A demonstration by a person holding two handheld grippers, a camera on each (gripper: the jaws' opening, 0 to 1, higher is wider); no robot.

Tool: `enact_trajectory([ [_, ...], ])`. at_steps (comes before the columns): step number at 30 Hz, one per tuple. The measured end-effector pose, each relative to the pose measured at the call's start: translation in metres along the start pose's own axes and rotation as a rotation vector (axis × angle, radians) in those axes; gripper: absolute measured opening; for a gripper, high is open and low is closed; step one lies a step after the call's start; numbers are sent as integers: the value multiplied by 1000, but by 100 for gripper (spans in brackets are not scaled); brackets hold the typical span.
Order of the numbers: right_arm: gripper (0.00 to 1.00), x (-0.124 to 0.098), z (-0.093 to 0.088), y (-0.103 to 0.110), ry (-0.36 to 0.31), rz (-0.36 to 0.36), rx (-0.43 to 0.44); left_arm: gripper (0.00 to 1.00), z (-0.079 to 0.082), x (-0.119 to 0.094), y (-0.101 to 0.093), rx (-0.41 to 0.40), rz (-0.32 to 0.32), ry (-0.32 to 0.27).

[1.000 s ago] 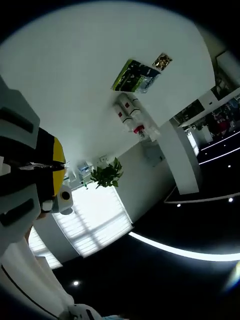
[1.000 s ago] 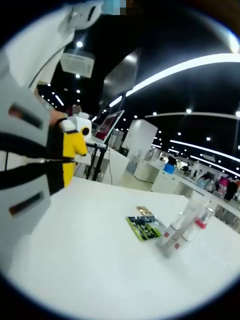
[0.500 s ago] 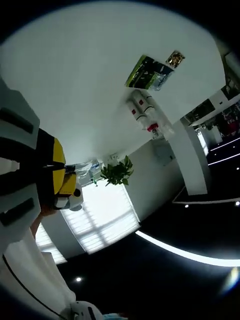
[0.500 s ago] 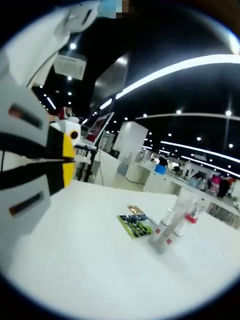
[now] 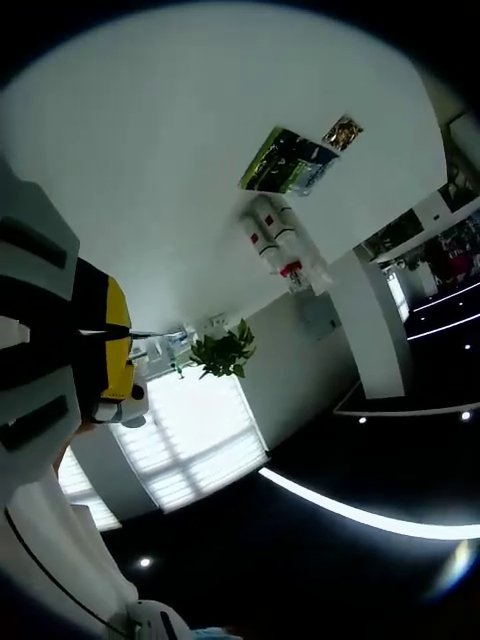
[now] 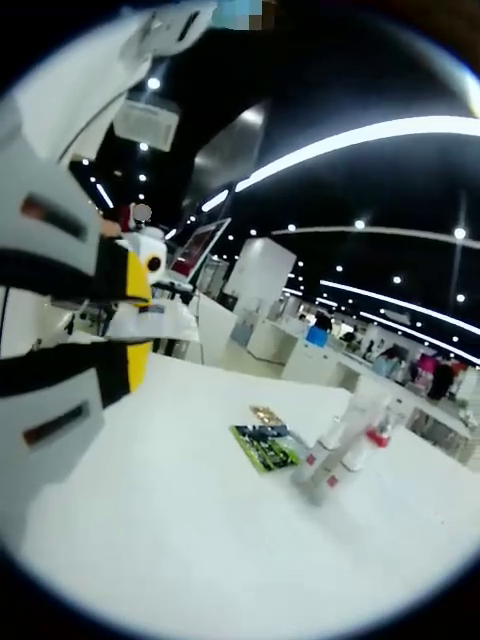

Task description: Arrange the skincare products in the storage area until every visible bottle or jar stands upright without overlapping.

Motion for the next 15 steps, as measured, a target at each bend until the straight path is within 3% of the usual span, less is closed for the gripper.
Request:
enact_trajectory([
  [6,21,-2,-4,-4,0,-26,-15,0,13,-8,20,-9,49,-17],
  [15,21,-21,-1,-15,-31,-75,1,0,56,-14,55,-5,131,-42],
])
Point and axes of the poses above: the point that each gripper's makers call its tool centre point, and the gripper's own axes: x roughly forward along the fingers, y roughly to its left, z roughly out of its top, the point moved 7 cm from there along -x, roughly backward along the fingers, and after that the axes turned 11 degrees about x, right-handed, at the moved point
